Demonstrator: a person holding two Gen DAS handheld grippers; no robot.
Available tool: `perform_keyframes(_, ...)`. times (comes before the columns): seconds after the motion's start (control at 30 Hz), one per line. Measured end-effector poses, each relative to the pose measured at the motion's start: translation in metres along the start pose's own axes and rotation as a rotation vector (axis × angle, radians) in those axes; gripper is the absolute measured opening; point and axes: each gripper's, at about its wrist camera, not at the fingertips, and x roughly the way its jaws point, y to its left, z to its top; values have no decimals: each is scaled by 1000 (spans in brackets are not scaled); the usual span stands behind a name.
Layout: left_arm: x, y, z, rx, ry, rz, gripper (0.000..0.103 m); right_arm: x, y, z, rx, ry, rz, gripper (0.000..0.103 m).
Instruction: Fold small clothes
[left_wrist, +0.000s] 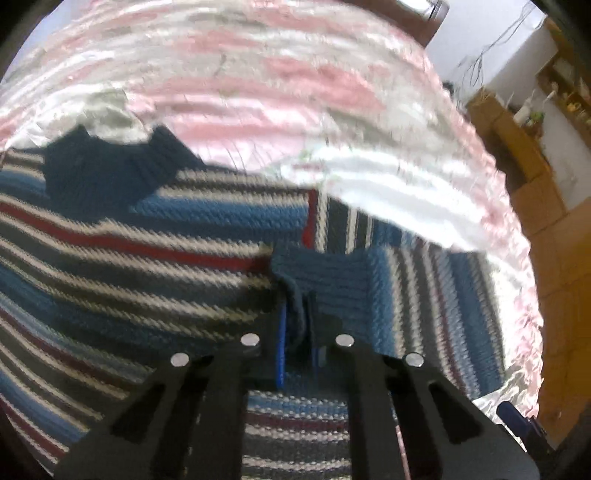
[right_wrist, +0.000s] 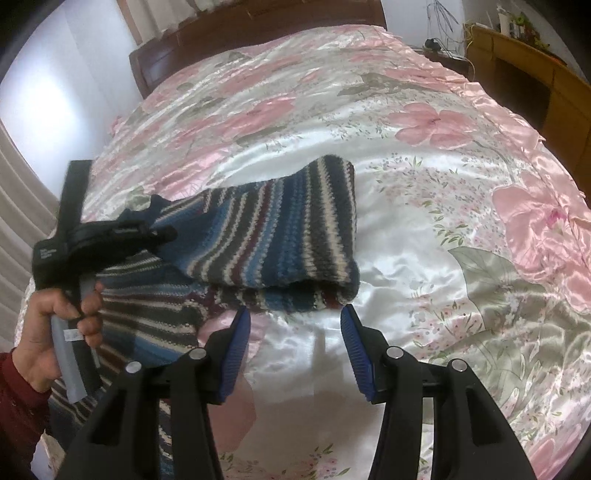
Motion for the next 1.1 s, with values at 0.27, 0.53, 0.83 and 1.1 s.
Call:
perform_keyframes(0.27,-54,50,23,-11,-136,3,7,2,6,5,30,10,45,51)
perform_keyframes(0.53,-93,133,49,-29,-208,128,7,25,26,20,85,51,147,57)
perform_keyframes(0.83,-102,198,58,-64,-215,205,7,85,47,31,184,183,254,61)
perform_keyframes(1.1,-69,221,42,-57,-139,251,9,109,50,21,173,228,220,28)
